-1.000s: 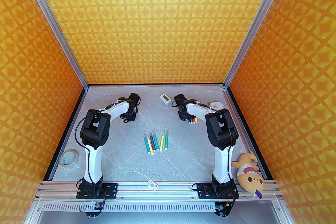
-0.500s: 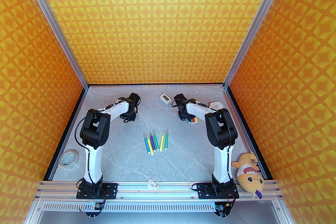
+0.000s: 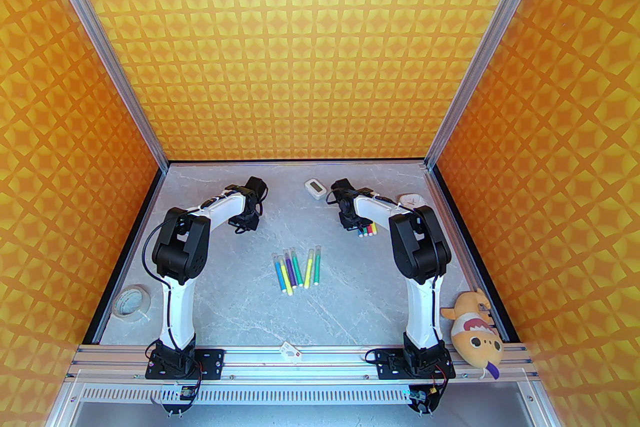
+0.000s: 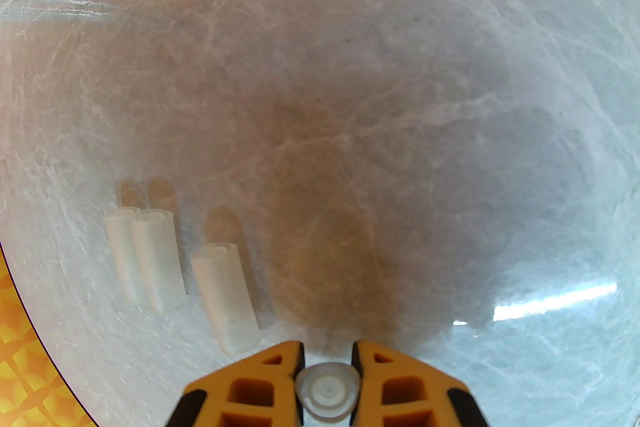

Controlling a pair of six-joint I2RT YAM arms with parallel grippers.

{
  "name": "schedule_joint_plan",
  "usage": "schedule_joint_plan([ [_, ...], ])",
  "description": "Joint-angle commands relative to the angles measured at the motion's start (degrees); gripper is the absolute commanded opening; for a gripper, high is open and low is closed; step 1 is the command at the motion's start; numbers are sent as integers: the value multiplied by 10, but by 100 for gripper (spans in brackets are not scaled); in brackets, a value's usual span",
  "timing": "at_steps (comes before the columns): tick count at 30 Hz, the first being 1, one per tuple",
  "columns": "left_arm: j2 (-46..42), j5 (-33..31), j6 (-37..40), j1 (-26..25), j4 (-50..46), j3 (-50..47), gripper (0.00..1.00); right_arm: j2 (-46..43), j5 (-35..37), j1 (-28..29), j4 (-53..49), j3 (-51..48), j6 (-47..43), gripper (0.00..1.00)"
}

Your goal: Open the pen caps

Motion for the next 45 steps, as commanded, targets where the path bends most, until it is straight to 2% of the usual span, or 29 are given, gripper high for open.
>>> schedule_joint_plan([
  [1, 9, -15, 8, 6, -7, 20, 7, -32, -3, -4, -2, -4, -8, 28],
  [9, 20, -23, 5, 7, -17, 32, 13, -98, -64, -5, 25, -45, -10, 31],
  [20, 45, -53, -1, 10, -33, 52, 16, -167, -127, -4, 53, -108, 1, 32],
  [31, 44, -59, -5, 12, -34, 50, 24, -261, -239, 8, 122, -215, 31, 36],
  [39, 38, -59, -4, 12, -32, 48, 28, -290, -259, 41, 120, -244, 43, 38],
  [45, -10, -35, -6, 12, -14, 31, 31, -303, -276, 70, 122, -264, 59, 38],
])
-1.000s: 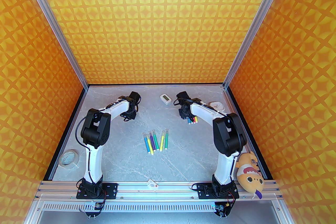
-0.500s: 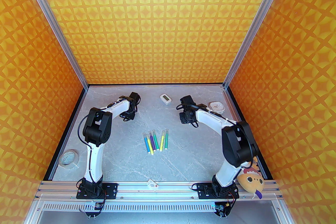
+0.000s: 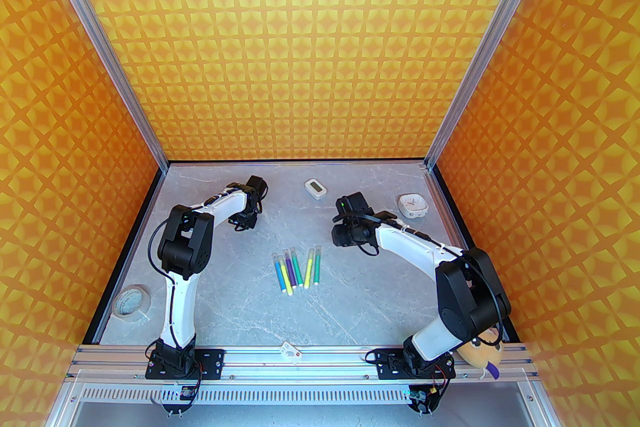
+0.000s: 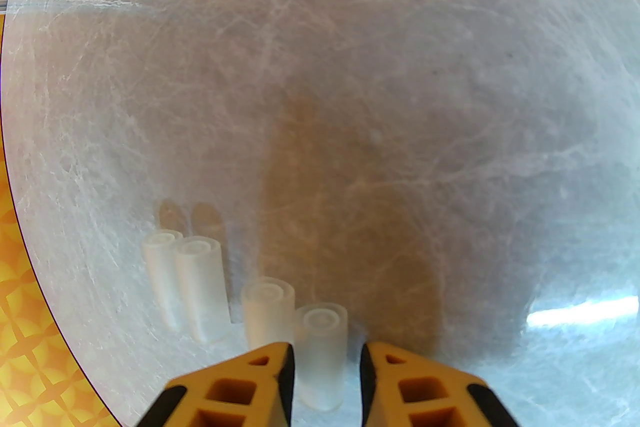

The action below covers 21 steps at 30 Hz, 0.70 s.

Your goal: Open the pen caps

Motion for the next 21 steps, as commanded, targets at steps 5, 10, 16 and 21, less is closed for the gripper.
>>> schedule_joint_plan([
  [5, -84, 52, 2, 1, 13, -14, 41, -21, -29, 29, 18, -24, 35, 38],
  [10, -125, 97, -2, -4, 40, -46, 48, -21, -40, 45, 22, -32, 61, 38],
  [16, -194, 194, 1, -5, 143, -145, 62, -27, -10, 72, 21, -55, 115, 39],
  [21, -248, 264, 6, -4, 244, -232, 74, -21, 23, 105, 10, -63, 143, 39],
])
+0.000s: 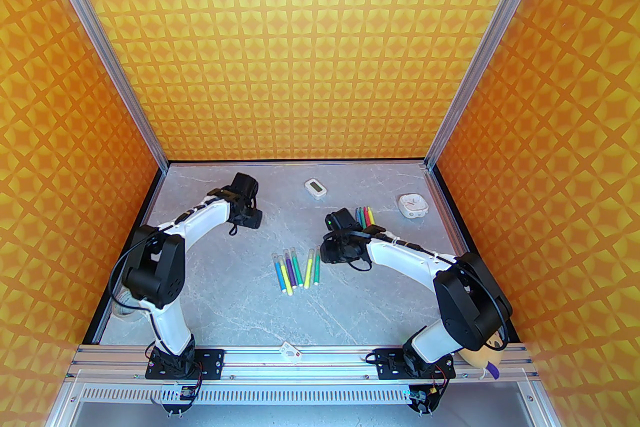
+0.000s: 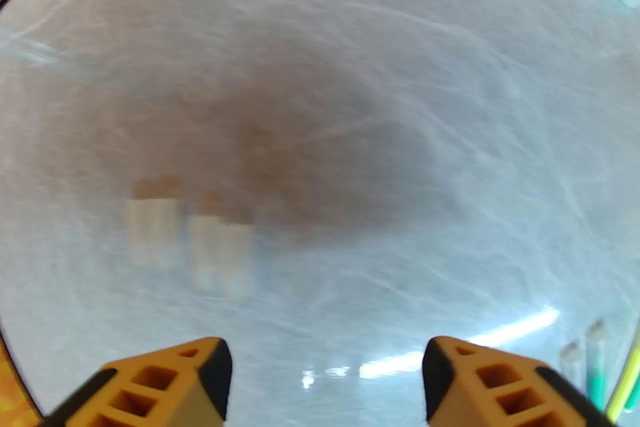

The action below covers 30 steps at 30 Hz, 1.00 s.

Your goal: Open the pen caps

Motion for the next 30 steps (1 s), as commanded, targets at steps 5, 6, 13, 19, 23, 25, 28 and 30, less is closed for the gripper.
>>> schedule_joint_plan([
  [5, -62, 114, -6, -4, 156, -89, 78, 2, 33, 40, 3, -6, 60, 39],
  [6, -67, 120, -8, -4, 166, -95, 79, 8, 35, 44, -1, -2, 63, 39],
  [13, -102, 160, -16, 1, 229, -143, 80, 40, 38, 60, -9, 12, 84, 38],
  [19, -128, 171, -11, 6, 261, -172, 81, 70, 40, 72, -12, 37, 89, 39],
  [23, -143, 171, -7, 9, 269, -185, 81, 87, 38, 78, -10, 45, 93, 38],
  [25, -152, 170, -8, 11, 276, -193, 81, 97, 40, 79, -15, 49, 94, 38],
  [28, -164, 171, -9, 14, 282, -202, 81, 107, 47, 80, -21, 53, 98, 37],
  [30, -170, 171, -8, 18, 281, -206, 81, 111, 48, 80, -22, 53, 98, 37],
])
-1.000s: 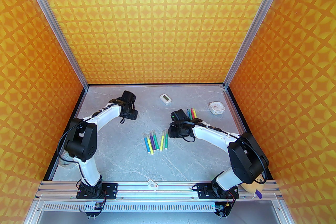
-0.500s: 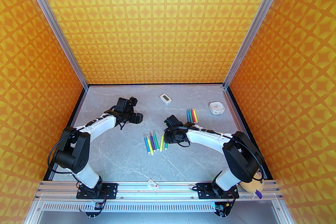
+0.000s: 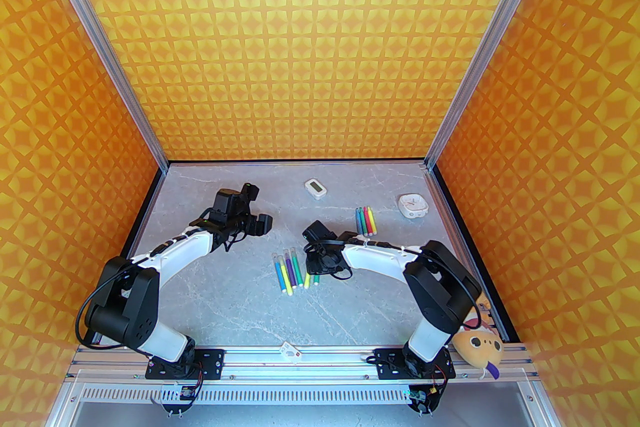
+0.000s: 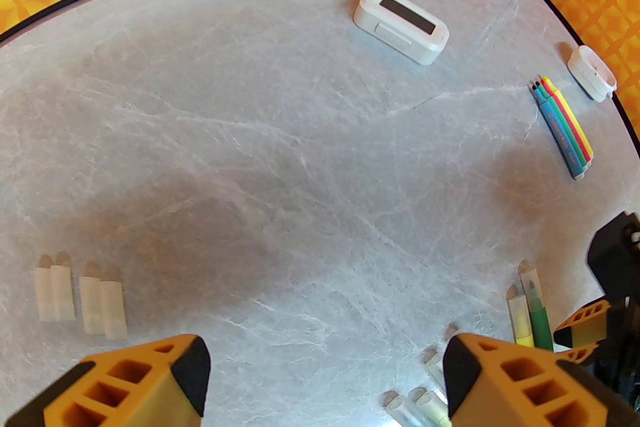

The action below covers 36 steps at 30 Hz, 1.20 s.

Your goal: Open the pen caps

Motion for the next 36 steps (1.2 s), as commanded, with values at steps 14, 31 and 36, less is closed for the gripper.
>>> schedule_joint_plan([
  [14, -85, 10, 7, 47, 20, -46, 82, 82, 70, 3, -79, 74, -19, 33],
  [31, -91, 11, 15, 60, 14, -41, 83, 154, 90, 3, -87, 127, -13, 27],
  [36, -89, 10, 15, 61, 5, -35, 82, 172, 78, 3, -64, 134, -8, 25],
])
